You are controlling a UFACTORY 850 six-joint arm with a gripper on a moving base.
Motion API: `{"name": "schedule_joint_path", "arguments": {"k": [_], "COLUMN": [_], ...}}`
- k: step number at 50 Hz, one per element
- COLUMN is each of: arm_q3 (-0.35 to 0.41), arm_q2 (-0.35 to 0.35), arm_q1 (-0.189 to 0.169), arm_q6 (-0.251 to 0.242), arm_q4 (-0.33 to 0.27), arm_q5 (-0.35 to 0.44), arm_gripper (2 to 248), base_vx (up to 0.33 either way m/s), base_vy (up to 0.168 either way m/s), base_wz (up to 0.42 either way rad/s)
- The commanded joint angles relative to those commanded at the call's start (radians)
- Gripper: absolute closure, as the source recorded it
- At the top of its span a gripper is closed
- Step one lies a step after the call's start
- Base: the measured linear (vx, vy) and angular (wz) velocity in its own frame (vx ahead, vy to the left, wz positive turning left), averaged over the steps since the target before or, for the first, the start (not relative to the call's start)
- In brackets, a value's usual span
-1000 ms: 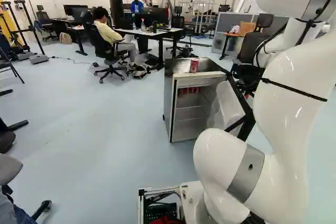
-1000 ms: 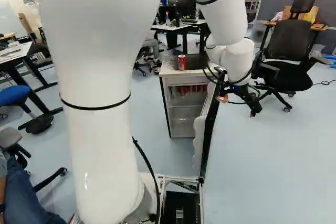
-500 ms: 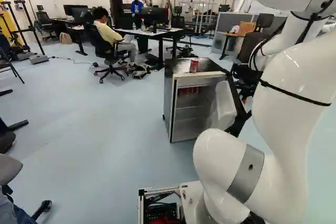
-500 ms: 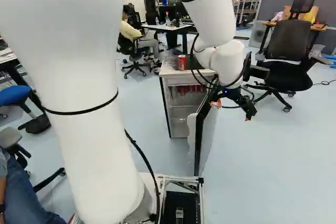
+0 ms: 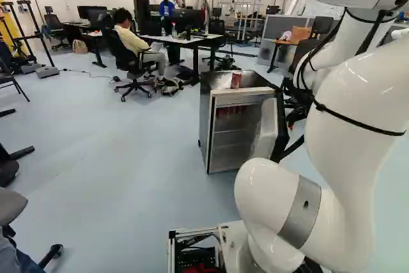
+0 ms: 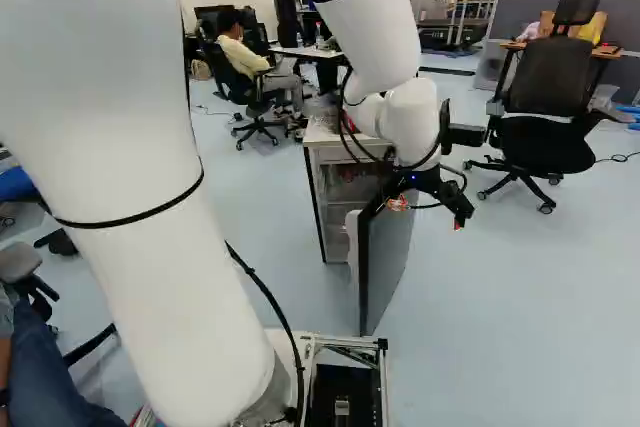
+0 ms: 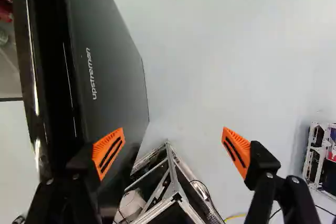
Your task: Grab a drink from the fridge
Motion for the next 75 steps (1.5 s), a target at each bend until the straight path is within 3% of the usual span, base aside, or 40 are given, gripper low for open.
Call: {"name": "schedule_joint_path", "arguments": {"k": [35, 75], "arm_q3": [0.084, 0.05], "arm_q2": [0.076, 0.039], "arm_q1": [0.087, 0.187], "arm_q6": [0.0, 0.0], "arm_q4": [-0.175, -0.41], "arm_q5": [0.0, 0.0], "arm_gripper": [3, 3], "base_vx": [0.0, 0.0], "base_vy": [0.0, 0.0], "base_wz": [0.0, 0.0]}}
